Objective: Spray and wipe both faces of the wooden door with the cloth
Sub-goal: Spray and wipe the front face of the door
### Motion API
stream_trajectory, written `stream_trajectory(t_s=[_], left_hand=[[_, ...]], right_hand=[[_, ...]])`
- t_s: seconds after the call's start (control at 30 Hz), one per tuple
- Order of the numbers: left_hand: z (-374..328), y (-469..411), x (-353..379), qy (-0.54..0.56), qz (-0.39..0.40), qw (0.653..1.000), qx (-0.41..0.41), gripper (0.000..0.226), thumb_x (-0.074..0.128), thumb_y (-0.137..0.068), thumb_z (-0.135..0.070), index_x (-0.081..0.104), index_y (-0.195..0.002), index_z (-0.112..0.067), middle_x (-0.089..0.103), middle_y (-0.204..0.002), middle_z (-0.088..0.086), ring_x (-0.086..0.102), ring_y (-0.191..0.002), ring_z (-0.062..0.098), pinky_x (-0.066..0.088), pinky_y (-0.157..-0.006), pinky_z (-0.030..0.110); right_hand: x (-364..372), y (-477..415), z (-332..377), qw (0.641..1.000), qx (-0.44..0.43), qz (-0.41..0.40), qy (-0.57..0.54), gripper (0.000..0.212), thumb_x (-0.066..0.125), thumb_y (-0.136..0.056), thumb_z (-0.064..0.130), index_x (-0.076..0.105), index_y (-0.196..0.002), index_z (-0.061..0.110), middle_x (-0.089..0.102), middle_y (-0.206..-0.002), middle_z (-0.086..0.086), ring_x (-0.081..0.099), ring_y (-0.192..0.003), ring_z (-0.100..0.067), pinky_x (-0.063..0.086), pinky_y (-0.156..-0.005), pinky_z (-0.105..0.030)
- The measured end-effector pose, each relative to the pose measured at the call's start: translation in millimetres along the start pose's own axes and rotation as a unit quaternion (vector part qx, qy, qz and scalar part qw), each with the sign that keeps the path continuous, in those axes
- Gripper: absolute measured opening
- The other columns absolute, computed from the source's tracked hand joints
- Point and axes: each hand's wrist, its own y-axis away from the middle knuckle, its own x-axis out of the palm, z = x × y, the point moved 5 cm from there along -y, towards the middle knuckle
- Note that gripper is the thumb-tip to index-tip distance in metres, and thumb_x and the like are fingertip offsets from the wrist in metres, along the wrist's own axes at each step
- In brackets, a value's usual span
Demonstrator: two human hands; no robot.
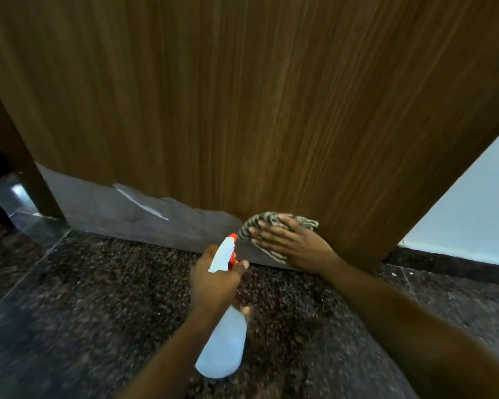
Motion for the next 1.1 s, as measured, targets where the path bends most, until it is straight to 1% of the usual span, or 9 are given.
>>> stream_trajectory(t_s=[0.17, 0.33, 0.4, 0.53, 0.67, 0.8, 0.9, 0.97, 1.1], left_hand=[[-2.2, 6.2, 3.6, 0.009, -0.002, 1.0, -0.012, 0.018, 0.076, -0.077, -0.022, 0.062, -0.087, -0.022, 0.065, -0.082, -0.001, 0.061, -0.074, 0.012, 0.043, -0.05, 0.009], [-7.7, -18.7, -52.5, 0.013, -0.055, 0.998, 0.016, 0.023, 0.076, -0.075, -0.022, 0.057, -0.073, -0.034, 0.066, -0.08, -0.001, 0.063, -0.074, 0.017, 0.054, -0.065, 0.032], [0.4, -20.6, -69.2, 0.015, -0.073, 0.997, 0.025, 0.03, 0.075, -0.077, -0.019, 0.053, -0.072, -0.04, 0.067, -0.081, -0.001, 0.062, -0.074, 0.012, 0.049, -0.066, 0.026], [9.3, -16.9, -79.2, 0.041, -0.084, 0.996, 0.005, 0.031, 0.073, -0.079, -0.019, 0.056, -0.087, -0.044, 0.059, -0.079, -0.022, 0.057, -0.078, -0.002, 0.043, -0.067, 0.019], [0.3, -33.5, -97.1, 0.037, -0.097, 0.994, -0.018, 0.029, 0.074, -0.078, -0.022, 0.052, -0.075, -0.04, 0.055, -0.078, -0.02, 0.055, -0.075, 0.005, 0.048, -0.074, 0.029], [9.5, -34.7, -132.8, 0.044, -0.125, 0.991, -0.025, 0.029, 0.074, -0.079, -0.021, 0.052, -0.094, -0.031, 0.057, -0.089, -0.011, 0.057, -0.083, 0.011, 0.055, -0.077, 0.036], [13.4, -44.1, -161.7, 0.045, -0.146, 0.988, -0.013, 0.028, 0.074, -0.079, -0.023, 0.053, -0.091, -0.038, 0.056, -0.086, -0.017, 0.058, -0.091, 0.014, 0.055, -0.085, 0.043], [14.1, -49.1, -169.6, 0.041, -0.149, 0.988, -0.007, 0.029, 0.073, -0.079, -0.024, 0.058, -0.099, -0.04, 0.057, -0.09, -0.02, 0.058, -0.094, 0.013, 0.055, -0.085, 0.041], [24.7, -52.6, -169.0, 0.046, -0.144, 0.988, -0.03, 0.042, 0.071, -0.081, -0.023, 0.056, -0.121, -0.026, 0.055, -0.106, -0.013, 0.055, -0.098, 0.011, 0.048, -0.076, 0.022]], right_hand=[[-1.0, 72.9, -25.9, 0.996, -0.049, 0.006, 0.077, 0.074, 0.044, -0.099, 0.042, 0.008, -0.16, 0.02, -0.002, -0.167, -0.003, 0.001, -0.154, -0.026, -0.006, -0.122, -0.056], [-65.2, -58.6, -63.5, 0.97, 0.198, -0.138, 0.005, 0.062, 0.041, -0.1, 0.04, 0.021, -0.158, 0.031, 0.018, -0.165, 0.0, 0.013, -0.152, -0.027, 0.01, -0.121, -0.058], [-75.0, -107.1, -39.1, 0.977, 0.167, -0.136, -0.004, 0.07, 0.044, -0.097, 0.034, 0.012, -0.16, 0.028, 0.007, -0.167, -0.002, 0.001, -0.153, -0.03, 0.002, -0.121, -0.059], [-33.6, -109.7, 27.6, 0.999, -0.005, 0.022, 0.026, 0.079, 0.04, -0.098, 0.037, -0.005, -0.159, 0.018, -0.014, -0.166, -0.009, -0.015, -0.152, -0.032, -0.017, -0.118, -0.059], [-15.0, -62.2, 5.1, 0.995, -0.065, 0.059, 0.04, 0.074, 0.042, -0.098, 0.038, 0.005, -0.16, 0.02, -0.01, -0.166, -0.008, -0.014, -0.152, -0.032, -0.019, -0.117, -0.059], [-51.4, -77.4, -16.0, 0.998, 0.043, -0.036, 0.033, 0.074, 0.039, -0.092, 0.031, 0.009, -0.16, 0.028, -0.001, -0.167, -0.002, -0.004, -0.154, -0.027, -0.009, -0.121, -0.056], [-97.4, -154.8, -16.2, 0.985, 0.133, -0.103, -0.033, 0.069, 0.037, -0.097, 0.032, 0.009, -0.16, 0.03, 0.002, -0.168, -0.002, -0.001, -0.154, -0.027, -0.006, -0.122, -0.055], [-111.5, -205.5, -3.2, 0.989, 0.127, -0.065, -0.048, 0.072, 0.034, -0.099, 0.035, -0.005, -0.159, 0.027, -0.016, -0.166, -0.005, -0.017, -0.151, -0.031, -0.015, -0.119, -0.057], [-79.4, -227.0, 55.0, 0.994, -0.037, 0.089, 0.047, 0.073, 0.023, -0.104, 0.044, -0.022, -0.154, 0.017, -0.037, -0.156, -0.013, -0.038, -0.14, -0.036, -0.03, -0.108, -0.061]])
